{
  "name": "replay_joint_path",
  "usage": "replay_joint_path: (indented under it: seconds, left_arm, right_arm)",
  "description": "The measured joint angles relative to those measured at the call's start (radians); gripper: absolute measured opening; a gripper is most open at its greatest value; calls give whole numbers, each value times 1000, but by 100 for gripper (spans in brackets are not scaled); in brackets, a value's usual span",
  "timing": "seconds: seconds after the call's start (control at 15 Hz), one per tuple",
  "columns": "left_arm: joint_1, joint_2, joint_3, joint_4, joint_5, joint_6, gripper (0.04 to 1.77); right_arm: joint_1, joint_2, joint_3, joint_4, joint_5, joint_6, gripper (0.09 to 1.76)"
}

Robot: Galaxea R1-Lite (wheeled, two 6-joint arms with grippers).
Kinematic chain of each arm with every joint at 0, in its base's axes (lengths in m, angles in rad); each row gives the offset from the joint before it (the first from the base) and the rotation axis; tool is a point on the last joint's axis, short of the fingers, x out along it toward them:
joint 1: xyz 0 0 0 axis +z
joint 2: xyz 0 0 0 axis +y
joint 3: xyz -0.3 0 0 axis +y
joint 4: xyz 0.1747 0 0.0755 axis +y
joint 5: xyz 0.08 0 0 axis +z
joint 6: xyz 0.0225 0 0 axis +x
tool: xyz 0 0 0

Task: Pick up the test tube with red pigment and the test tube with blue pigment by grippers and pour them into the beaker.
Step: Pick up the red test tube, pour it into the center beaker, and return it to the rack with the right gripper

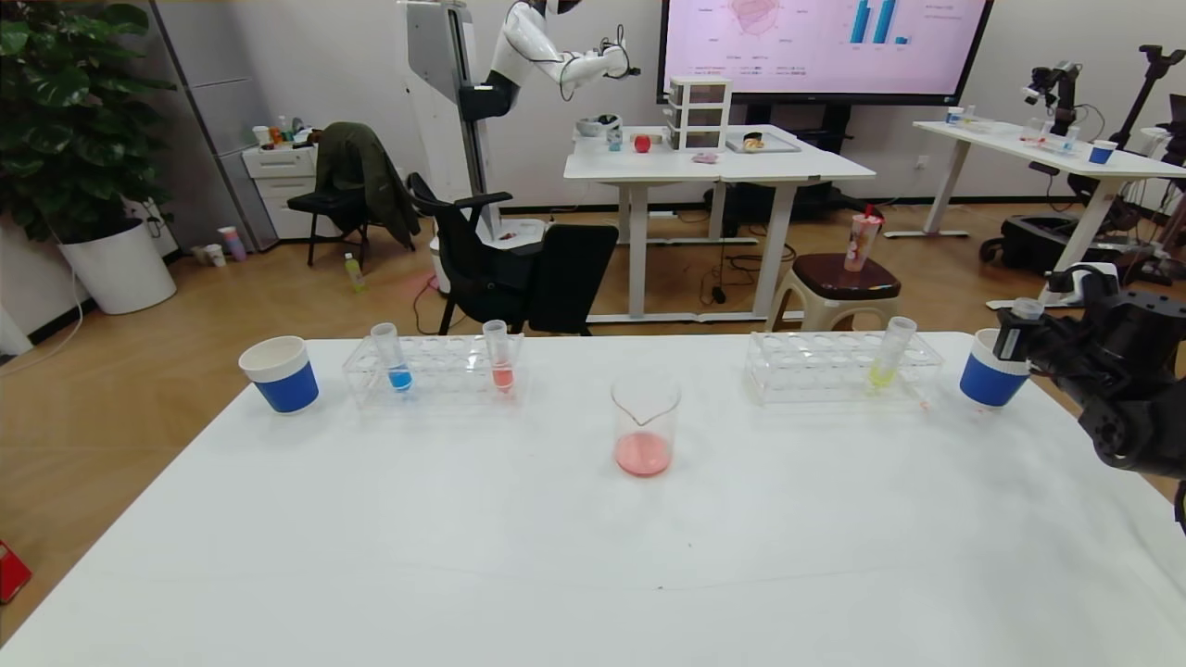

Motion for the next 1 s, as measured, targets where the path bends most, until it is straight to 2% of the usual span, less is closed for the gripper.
replay_joint_path:
  seconds: [0.07,0.13,0.2,0.27,0.53,1.0]
  left_arm:
    - [0,0,0,0,0,0,175]
    - [0,0,0,0,0,0,175]
    - [0,0,0,0,0,0,175]
    - [0,0,0,0,0,0,175]
    - [0,0,0,0,0,0,175]
    - [0,0,0,0,0,0,175]
  right_arm:
    - [2,0,2,-1,-1,0,81]
    - [4,-1,5,-4,-2,0,121]
    - [6,-2,9,-11,-2,0,153]
    - [7,-3,12,-23,-2,0,171]
    - [49,-49,17,-26,1,1,174]
    - [303,-287,38,82,-7,86,174]
